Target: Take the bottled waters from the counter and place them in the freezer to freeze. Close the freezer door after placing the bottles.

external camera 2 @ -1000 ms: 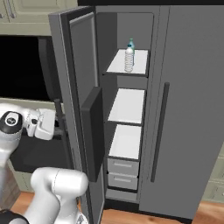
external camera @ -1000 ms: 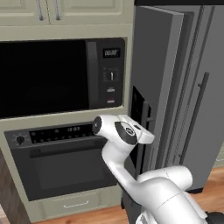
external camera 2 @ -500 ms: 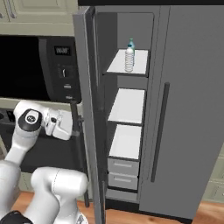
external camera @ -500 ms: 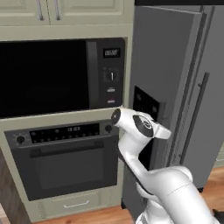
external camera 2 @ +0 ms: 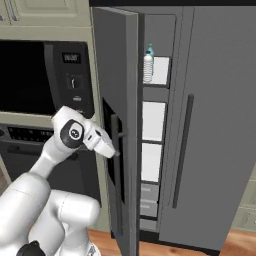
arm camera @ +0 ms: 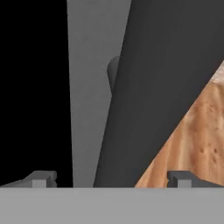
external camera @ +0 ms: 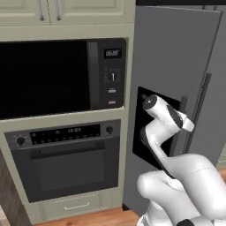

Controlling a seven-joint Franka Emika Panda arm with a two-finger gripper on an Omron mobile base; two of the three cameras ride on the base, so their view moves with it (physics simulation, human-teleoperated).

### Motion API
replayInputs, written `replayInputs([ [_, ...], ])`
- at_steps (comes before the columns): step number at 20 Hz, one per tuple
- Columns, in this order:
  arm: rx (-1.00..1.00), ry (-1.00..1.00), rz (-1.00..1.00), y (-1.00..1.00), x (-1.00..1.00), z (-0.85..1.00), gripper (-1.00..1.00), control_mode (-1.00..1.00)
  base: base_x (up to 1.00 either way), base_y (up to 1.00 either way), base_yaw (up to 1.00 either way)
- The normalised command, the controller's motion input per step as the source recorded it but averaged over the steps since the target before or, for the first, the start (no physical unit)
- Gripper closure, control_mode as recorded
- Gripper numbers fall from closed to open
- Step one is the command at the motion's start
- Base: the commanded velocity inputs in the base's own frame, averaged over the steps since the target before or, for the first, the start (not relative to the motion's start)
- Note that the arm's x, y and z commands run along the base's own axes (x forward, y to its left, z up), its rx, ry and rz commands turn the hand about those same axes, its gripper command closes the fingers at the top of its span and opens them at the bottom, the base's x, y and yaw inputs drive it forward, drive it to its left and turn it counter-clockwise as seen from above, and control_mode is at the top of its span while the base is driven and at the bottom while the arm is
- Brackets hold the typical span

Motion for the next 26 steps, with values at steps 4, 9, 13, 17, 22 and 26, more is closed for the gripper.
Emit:
replayInputs([
  [4, 0.18, 0.02, 0.24, -0.44, 0.13, 0.0, -1.0, -1.0, 0.0, 0.0, 0.0],
  [9, 0.12, 0.02, 0.18, -0.31, 0.33, 0.0, -1.0, -1.0, 0.0, 0.0, 0.0],
  [13, 0.16, 0.0, 0.27, -0.52, 0.48, -0.04, -1.0, -1.0, 0.0, 0.0, 0.0],
  [17, 0.13, 0.02, 0.26, -0.49, 0.55, 0.0, -1.0, -1.0, 0.0, 0.0, 0.0],
  [22, 0.01, 0.0, 0.2, -0.2, 0.3, 0.0, -1.0, -1.0, 0.0, 0.0, 0.0],
  [26, 0.02, 0.0, 0.23, -0.33, 0.46, 0.0, -1.0, -1.0, 0.0, 0.0, 0.0],
])
